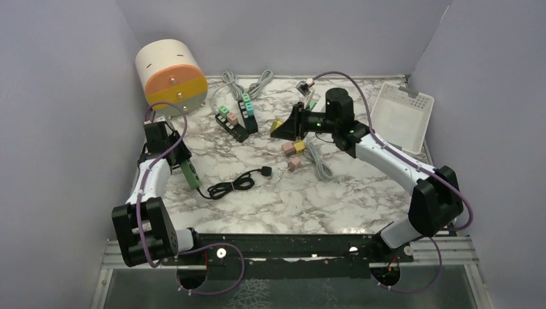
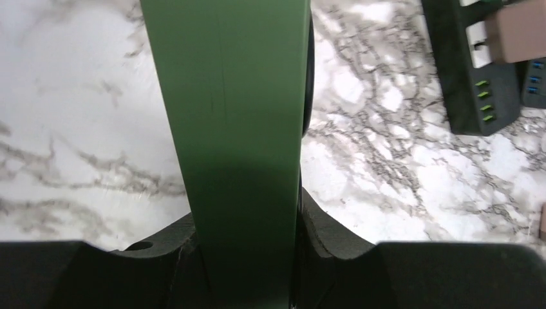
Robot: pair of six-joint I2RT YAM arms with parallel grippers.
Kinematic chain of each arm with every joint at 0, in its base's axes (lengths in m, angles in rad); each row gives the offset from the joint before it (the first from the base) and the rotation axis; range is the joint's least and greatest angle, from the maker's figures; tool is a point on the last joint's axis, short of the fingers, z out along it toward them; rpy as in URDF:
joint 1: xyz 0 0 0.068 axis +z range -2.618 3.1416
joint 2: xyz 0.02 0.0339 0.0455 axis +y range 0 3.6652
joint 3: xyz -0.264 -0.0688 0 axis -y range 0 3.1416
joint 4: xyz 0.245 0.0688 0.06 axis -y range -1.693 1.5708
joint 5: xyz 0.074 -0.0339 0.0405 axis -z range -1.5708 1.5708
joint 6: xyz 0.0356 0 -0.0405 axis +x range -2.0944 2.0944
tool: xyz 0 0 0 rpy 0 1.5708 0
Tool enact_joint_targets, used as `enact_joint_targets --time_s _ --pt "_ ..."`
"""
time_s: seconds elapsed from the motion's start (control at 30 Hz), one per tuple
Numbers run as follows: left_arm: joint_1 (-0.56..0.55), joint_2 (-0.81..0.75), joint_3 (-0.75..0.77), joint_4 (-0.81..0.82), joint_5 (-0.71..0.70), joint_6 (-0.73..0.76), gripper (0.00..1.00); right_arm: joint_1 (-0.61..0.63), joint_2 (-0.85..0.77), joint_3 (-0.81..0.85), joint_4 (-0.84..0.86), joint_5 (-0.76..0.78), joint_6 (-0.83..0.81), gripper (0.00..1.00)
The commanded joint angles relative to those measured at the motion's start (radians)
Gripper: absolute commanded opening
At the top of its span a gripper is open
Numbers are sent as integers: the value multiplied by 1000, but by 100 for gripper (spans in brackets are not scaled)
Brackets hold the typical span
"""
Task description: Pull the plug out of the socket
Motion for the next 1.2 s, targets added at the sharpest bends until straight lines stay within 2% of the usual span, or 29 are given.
enact_joint_targets --time_s 0.0,0.13,0.17,0.2,0.3,0.33,0.37,0.4,0.57,0.7,0.8,0.93,0.97,1.17 --pt "29 -62 -26 -73 -128 -65 0 -25 -29 -47 -26 14 -25 1" --pt "33 -30 -25 -82 -101 -72 0 -36 66 -56 -167 138 -55 1" --pt "35 -18 -23 -90 -105 -74 2 -36 87 -62 -195 171 -71 1" --pt "36 -7 -17 -102 -117 -74 8 -36 102 -71 -214 215 -90 2" --pt "40 8 8 -131 -173 -81 45 -36 104 -121 -219 349 -96 24" --pt "42 4 16 -136 -185 -86 62 -37 97 -133 -218 374 -105 29" --pt "46 -2 19 -140 -191 -92 90 -36 91 -140 -218 393 -116 32" --pt "49 -11 21 -143 -195 -97 98 -36 89 -143 -225 410 -127 34" --pt "60 -61 28 -161 -213 -129 99 -36 104 -127 -280 463 -170 37" --pt "64 -127 66 -196 -235 -150 99 -36 93 -110 -301 487 -190 56" --pt "64 -176 102 -209 -188 -181 99 -35 72 -86 -319 522 -207 71" --pt "61 -204 115 -187 -51 -215 99 -27 64 1 -307 547 -233 73" --pt "56 -211 106 -168 -15 -221 99 -19 75 34 -294 555 -240 76" --pt "19 -258 31 -91 69 -217 99 41 289 335 -302 619 -301 76"
